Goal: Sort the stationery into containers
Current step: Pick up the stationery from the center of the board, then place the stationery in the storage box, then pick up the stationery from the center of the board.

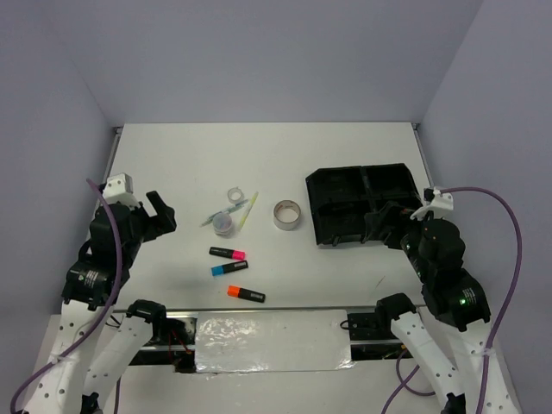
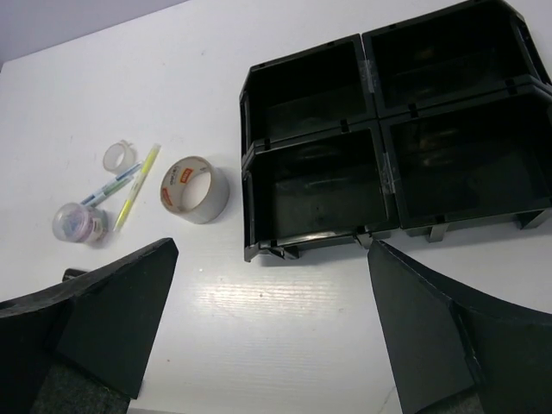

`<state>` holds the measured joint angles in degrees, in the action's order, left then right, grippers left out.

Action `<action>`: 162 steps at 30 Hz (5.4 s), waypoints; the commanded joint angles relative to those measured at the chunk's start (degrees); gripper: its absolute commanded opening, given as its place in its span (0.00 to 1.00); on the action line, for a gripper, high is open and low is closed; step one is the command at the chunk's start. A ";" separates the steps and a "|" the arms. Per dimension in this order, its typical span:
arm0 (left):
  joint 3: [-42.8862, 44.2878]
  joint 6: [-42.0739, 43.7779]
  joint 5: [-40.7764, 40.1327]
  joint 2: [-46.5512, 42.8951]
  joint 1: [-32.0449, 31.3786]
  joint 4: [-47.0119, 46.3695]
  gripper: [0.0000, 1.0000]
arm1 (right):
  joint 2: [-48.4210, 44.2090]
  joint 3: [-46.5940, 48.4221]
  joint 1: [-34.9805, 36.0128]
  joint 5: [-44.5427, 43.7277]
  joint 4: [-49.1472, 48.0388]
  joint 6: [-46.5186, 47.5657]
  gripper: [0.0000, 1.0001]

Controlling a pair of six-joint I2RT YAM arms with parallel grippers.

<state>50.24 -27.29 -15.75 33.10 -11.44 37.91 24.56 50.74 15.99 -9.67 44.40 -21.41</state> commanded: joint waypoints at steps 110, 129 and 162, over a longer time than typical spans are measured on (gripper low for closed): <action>-0.49 1.98 6.96 8.38 -0.16 -3.37 0.99 | 76.95 39.43 13.08 -2.11 -9.50 9.19 0.71; -0.32 1.27 4.94 7.24 -0.16 -2.75 0.99 | 111.14 73.10 22.94 11.42 -10.12 7.00 0.67; -0.32 2.15 7.57 8.03 0.45 -3.55 0.99 | 114.23 71.17 26.20 8.26 -15.20 5.68 0.07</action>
<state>49.34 -25.69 -8.69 40.91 -11.38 37.21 142.69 123.92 42.17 -2.74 33.76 -14.79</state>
